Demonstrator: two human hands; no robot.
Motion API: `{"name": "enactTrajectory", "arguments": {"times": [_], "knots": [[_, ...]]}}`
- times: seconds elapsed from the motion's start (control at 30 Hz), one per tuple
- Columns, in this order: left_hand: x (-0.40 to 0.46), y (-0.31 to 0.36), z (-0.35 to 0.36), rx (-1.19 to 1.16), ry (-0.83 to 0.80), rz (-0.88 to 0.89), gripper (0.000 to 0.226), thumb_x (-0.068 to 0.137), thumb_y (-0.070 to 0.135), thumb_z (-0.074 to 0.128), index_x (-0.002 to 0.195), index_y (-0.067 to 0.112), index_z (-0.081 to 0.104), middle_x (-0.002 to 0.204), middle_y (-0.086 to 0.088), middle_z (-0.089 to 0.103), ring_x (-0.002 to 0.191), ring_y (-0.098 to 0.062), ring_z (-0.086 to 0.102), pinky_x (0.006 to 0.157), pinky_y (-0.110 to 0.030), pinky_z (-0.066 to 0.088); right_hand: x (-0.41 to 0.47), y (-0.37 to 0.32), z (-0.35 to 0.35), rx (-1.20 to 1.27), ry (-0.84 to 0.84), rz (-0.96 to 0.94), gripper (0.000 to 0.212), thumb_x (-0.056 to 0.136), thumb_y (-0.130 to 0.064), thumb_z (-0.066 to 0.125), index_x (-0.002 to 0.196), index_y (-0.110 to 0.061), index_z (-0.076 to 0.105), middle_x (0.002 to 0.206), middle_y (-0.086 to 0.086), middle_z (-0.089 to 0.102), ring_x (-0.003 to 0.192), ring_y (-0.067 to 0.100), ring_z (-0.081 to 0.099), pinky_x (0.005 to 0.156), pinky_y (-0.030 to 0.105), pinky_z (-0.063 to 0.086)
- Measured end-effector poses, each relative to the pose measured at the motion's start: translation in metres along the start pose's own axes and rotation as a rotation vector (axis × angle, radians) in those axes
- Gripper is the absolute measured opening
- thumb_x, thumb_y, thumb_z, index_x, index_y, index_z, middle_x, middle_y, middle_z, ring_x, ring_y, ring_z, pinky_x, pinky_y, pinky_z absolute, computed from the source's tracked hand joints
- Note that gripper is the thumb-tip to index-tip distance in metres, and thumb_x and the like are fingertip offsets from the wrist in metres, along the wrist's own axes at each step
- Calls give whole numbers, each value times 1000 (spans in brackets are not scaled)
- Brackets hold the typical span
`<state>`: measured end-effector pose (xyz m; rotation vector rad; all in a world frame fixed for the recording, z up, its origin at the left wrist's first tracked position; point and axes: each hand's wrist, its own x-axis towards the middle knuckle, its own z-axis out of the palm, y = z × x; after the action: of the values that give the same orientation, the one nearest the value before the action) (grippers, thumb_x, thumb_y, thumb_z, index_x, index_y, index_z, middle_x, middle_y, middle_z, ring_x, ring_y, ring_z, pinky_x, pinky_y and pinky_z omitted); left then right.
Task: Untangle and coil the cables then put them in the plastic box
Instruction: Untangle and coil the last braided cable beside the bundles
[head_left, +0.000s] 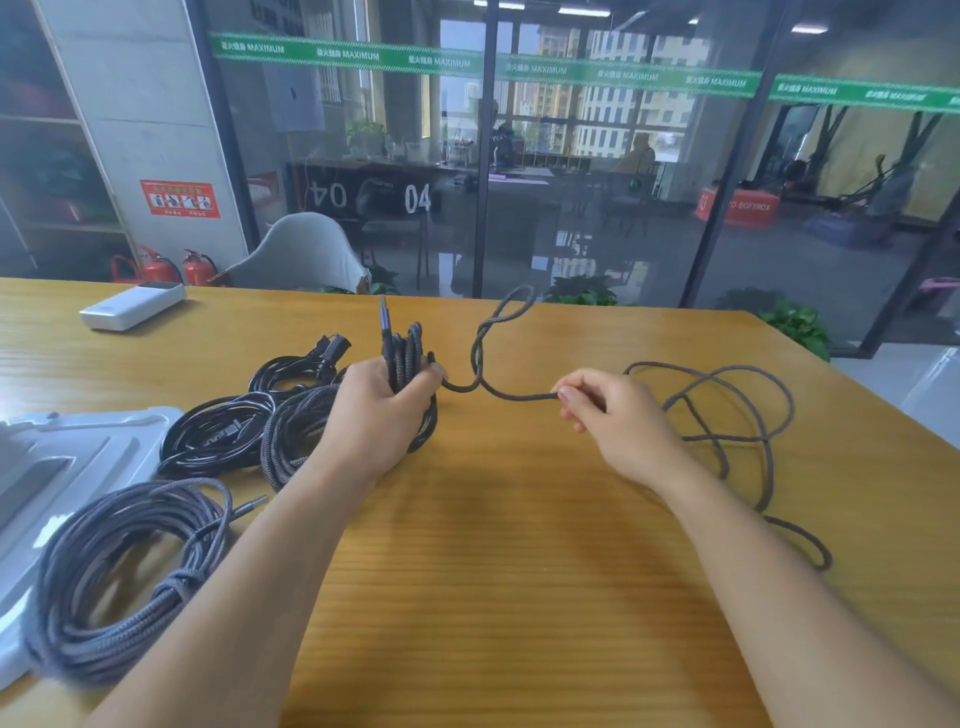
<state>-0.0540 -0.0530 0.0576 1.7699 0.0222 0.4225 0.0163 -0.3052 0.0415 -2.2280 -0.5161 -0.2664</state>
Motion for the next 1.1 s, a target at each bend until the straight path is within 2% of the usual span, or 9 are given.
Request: {"name": "enactTrajectory", "arguments": {"times": [0.27,0.33,0.43,0.5,0.57,0.63,0.73,0.9,1.1], "knots": [[-4,2,10,-108,-61,-19,35,102,21,62,99,-13,56,60,-1,33,56,-20,27,56,-36,25,-6,-13,25,146,-183,-14,17,107,-20,56,118,-29,66,94,-9,76,85,4,71,85,28,56],[-4,3,7,-186,-60,-35,30,102,18,62,101,-12,59,62,0,30,57,-20,24,57,-37,24,-8,-12,25,157,-236,-12,31,103,-21,66,131,-33,60,108,-12,74,99,2,70,93,29,55],[-6,7,6,-239,-100,-25,19,104,18,61,99,0,66,63,1,28,57,-19,25,56,-36,27,-7,-12,23,-40,-160,-109,64,94,-27,77,148,-43,46,145,-18,47,134,0,45,111,27,39],[-8,10,7,-253,-133,-3,17,105,18,59,94,9,67,62,2,29,55,-17,27,53,-30,31,-6,-15,22,-170,-124,-169,61,96,-31,74,149,-43,47,155,-19,37,143,3,31,114,28,29],[-10,12,7,-257,-151,14,17,106,18,58,93,11,68,61,2,29,55,-17,27,52,-28,32,-6,-12,24,-137,-146,-157,43,102,-34,66,143,-39,57,150,-20,48,137,-1,41,111,26,35],[-10,12,5,-246,-146,21,17,106,18,58,93,12,68,61,3,30,55,-17,28,52,-29,32,-7,-8,24,20,-152,-96,25,107,-33,57,127,-31,71,123,-19,70,114,-5,61,96,23,48],[-8,12,1,-228,-109,11,17,105,17,59,92,11,68,62,2,30,55,-18,28,52,-29,32,-4,-8,16,301,-157,50,29,110,-36,49,113,-24,75,105,-8,78,98,5,72,86,31,58],[-7,13,-1,-257,-100,-4,16,106,16,58,94,11,68,63,1,26,56,-18,25,50,-26,32,-7,-7,20,27,-434,112,35,104,-44,59,138,-38,59,131,-21,58,125,1,55,100,25,47],[-8,16,0,-252,-50,-51,18,104,16,58,86,13,62,63,1,26,55,-17,24,50,-27,29,-4,-8,23,237,-198,227,27,111,-29,48,108,-22,75,94,-8,79,86,6,71,65,12,46]]}}
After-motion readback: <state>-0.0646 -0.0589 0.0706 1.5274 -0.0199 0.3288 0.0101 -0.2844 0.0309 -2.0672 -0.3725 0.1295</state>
